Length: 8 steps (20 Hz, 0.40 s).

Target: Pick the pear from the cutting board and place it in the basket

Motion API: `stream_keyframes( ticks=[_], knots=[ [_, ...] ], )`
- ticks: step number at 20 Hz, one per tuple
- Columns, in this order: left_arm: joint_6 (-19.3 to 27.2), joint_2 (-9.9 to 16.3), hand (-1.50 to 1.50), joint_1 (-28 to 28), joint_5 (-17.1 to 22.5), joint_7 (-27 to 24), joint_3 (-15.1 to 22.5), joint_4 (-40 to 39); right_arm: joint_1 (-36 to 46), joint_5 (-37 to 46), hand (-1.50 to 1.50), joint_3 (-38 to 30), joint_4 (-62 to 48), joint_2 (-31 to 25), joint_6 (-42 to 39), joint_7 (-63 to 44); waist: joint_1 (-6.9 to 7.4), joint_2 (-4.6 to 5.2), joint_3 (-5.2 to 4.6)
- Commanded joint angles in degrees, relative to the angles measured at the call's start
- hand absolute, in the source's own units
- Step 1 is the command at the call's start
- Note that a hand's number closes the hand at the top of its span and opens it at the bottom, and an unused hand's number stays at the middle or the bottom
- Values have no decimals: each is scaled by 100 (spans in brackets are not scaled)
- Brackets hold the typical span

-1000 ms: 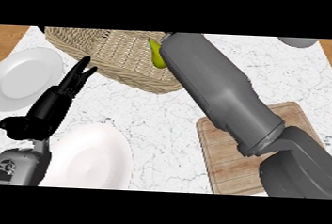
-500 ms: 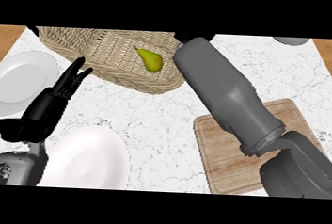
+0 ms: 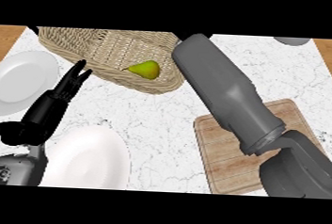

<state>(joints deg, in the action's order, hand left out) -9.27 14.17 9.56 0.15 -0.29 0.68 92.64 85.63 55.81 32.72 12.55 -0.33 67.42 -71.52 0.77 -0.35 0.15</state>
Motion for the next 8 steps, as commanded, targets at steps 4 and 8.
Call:
stream_keyframes(
  ticks=[4,8],
  knots=[
    [36,6,0,-87,-42,66,-101,-327,232,48,-150,-506,93,2,1076,-825,-228,-42,-16],
    [120,-46,0,-320,-136,149,-6,-12,120,-260,-150,-1002,288,-50,1255,-658,-266,-91,-9]
  ],
)
